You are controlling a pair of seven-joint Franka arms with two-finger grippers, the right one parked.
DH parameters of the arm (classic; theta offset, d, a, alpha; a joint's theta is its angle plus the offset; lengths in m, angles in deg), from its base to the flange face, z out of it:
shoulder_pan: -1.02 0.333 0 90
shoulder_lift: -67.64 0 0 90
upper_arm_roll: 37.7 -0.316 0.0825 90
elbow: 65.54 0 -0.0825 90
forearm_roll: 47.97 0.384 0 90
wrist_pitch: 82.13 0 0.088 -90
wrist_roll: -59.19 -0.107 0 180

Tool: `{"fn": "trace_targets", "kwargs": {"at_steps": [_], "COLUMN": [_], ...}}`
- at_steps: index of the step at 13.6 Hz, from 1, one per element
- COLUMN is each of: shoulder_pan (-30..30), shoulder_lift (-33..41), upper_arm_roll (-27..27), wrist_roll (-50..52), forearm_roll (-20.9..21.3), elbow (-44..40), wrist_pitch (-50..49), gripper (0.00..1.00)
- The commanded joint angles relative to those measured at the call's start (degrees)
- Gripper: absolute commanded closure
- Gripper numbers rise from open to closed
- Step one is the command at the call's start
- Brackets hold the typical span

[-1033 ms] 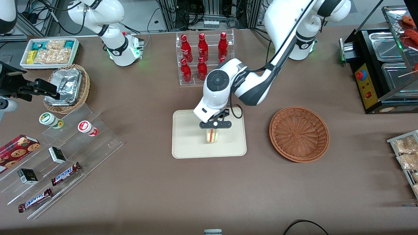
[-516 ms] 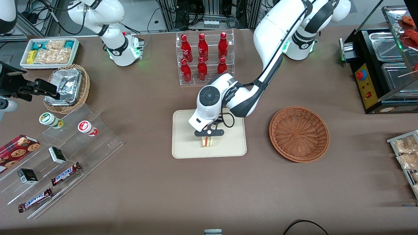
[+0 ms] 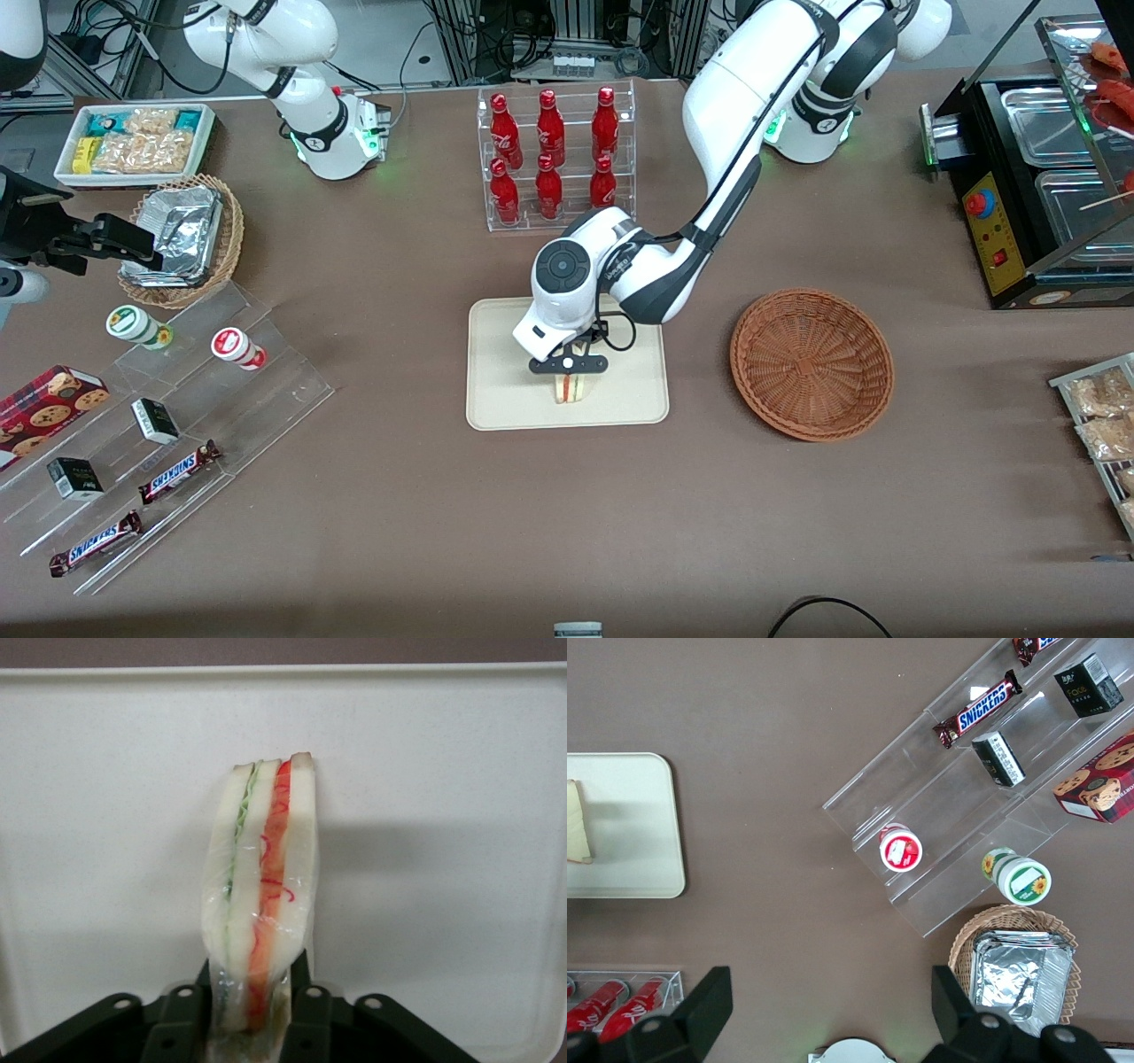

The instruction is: Place sandwich from basket to tray

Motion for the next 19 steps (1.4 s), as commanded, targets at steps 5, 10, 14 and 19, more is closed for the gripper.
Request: {"fn": "trace_targets", "kwargs": {"at_steps": [5, 10, 14, 19], "shoulder_pan": [-1.0, 0.8, 9.4, 18.3], "shoulder_lift": [4.4, 13.9, 25.2, 34.0], "upper_arm_roll": [0.5, -0.1, -0.1, -0.1], "wrist_roll": [1.7, 6.9, 7.1, -2.3], "forearm_roll": [0.7, 0.7, 1.0, 1.0], "elbow": [-1.4, 0.1, 0.9, 2.7], "wrist_pitch": [-2.3, -9.4, -21.4, -31.1], "gripper": [0.0, 0.0, 0.0, 0.0]}}
